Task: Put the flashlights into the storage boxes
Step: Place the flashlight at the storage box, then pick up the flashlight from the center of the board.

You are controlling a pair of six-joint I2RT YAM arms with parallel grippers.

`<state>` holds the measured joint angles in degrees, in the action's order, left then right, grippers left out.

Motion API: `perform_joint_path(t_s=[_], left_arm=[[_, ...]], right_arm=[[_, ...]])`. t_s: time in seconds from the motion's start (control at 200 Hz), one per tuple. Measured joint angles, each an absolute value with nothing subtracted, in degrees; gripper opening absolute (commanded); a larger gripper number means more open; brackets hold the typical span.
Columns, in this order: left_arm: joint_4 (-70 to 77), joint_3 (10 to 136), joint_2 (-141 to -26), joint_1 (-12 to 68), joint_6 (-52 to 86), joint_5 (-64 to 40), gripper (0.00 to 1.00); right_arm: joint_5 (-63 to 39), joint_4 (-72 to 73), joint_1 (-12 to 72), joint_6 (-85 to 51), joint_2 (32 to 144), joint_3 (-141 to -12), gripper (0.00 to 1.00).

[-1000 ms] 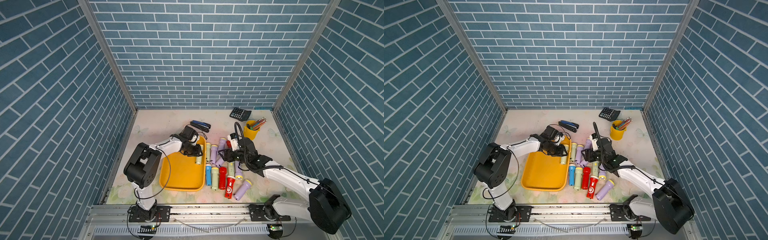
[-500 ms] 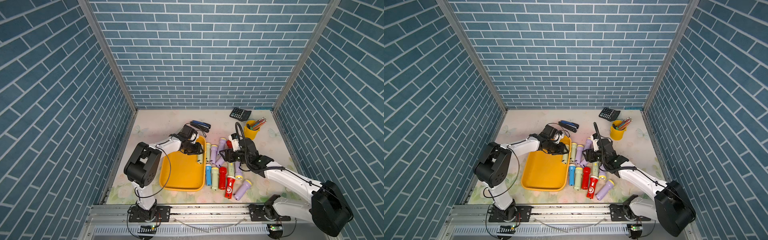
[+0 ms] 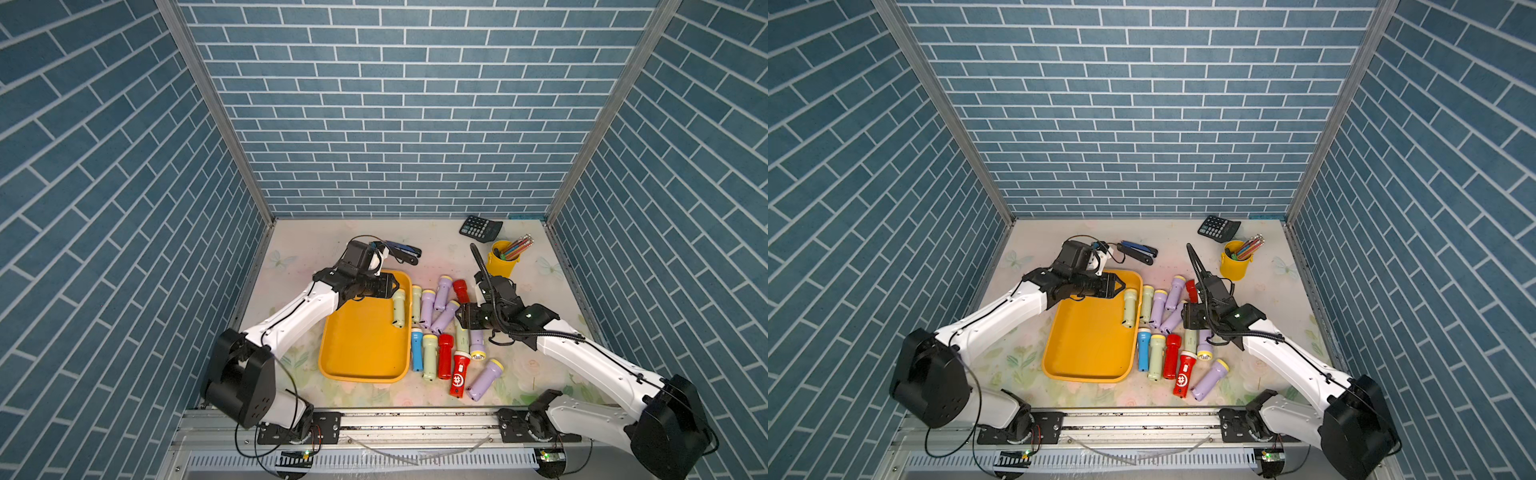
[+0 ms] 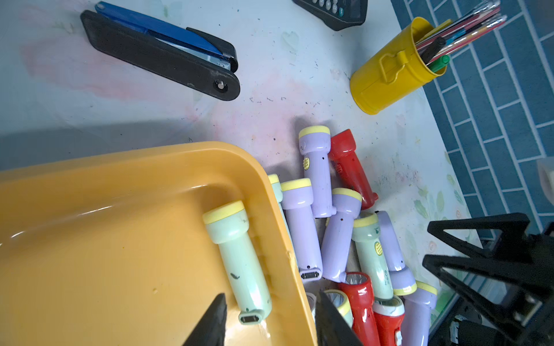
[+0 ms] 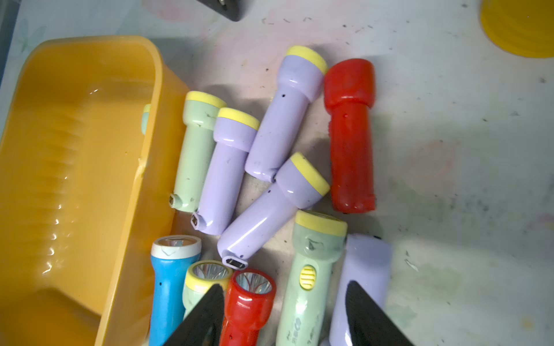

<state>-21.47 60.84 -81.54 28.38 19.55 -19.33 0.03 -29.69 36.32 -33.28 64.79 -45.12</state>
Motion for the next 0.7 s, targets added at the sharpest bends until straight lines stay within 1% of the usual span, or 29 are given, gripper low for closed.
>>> perform_joint_path(t_s=[0.1,0.255,0.42,0.7], left_arm=[[-21.6,58.1,-79.1,28.4,19.0,-18.2,0.49],[-21.7,55.5,-78.5,28.8,18.4,-17.3,0.49],[-22.2,55.4,-78.5,29.9,17.3,-15.9,0.49],[-22.2,55.4,-78.5,30.3,16.0,-15.0,0.49]], right_arm=[[0.3,-37.8,36.3,-37.4,63.4,-46.2,0.65],[0.1,-48.4,37.6,-45.4,58.7,-46.2,0.64],[0.0,-55.9,42.2,-54.7,53.1,-46.2,0.64],[-0.4,-63.2,50.5,-67.9,50.5,-45.1,0.66]])
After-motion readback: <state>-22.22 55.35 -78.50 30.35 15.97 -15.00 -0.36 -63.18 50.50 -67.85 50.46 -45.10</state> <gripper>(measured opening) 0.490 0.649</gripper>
